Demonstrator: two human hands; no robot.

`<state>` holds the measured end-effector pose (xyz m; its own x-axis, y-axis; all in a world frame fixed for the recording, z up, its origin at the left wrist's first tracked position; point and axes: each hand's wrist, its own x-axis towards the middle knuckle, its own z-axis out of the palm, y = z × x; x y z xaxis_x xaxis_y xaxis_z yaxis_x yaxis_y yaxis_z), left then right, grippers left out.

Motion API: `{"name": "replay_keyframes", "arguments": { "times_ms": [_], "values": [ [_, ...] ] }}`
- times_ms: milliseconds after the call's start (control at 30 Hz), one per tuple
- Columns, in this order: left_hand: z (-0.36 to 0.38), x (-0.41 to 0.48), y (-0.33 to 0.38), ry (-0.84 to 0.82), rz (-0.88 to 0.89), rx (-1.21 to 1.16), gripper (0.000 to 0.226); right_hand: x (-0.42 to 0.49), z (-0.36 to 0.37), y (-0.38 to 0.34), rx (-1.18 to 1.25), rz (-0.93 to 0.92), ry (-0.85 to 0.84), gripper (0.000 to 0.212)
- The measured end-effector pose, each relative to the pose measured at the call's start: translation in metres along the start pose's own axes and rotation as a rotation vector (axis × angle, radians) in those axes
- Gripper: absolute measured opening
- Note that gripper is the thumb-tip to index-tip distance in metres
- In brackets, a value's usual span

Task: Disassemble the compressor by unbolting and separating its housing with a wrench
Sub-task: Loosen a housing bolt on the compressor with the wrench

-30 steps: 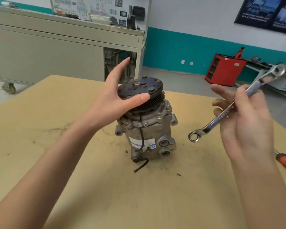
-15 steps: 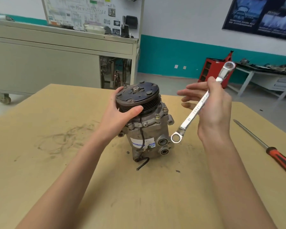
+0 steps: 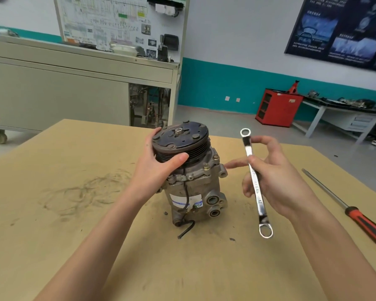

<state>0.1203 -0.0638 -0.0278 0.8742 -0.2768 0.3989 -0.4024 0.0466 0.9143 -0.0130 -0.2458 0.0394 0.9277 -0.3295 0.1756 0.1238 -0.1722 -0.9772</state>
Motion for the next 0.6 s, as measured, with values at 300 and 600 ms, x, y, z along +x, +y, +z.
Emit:
{"name": "replay_keyframes", "arguments": {
  "times_ms": [300,600],
  "values": [
    [0.001,0.0,-0.003,0.007,-0.001,0.002,0.094,0.0,-0.007,0.003,0.499,0.007,0.069,0.035],
    [0.001,-0.001,-0.001,0.006,-0.007,0.008,0.094,0.008,0.0,0.018,0.766,-0.126,0.02,0.043]
  ]
}}
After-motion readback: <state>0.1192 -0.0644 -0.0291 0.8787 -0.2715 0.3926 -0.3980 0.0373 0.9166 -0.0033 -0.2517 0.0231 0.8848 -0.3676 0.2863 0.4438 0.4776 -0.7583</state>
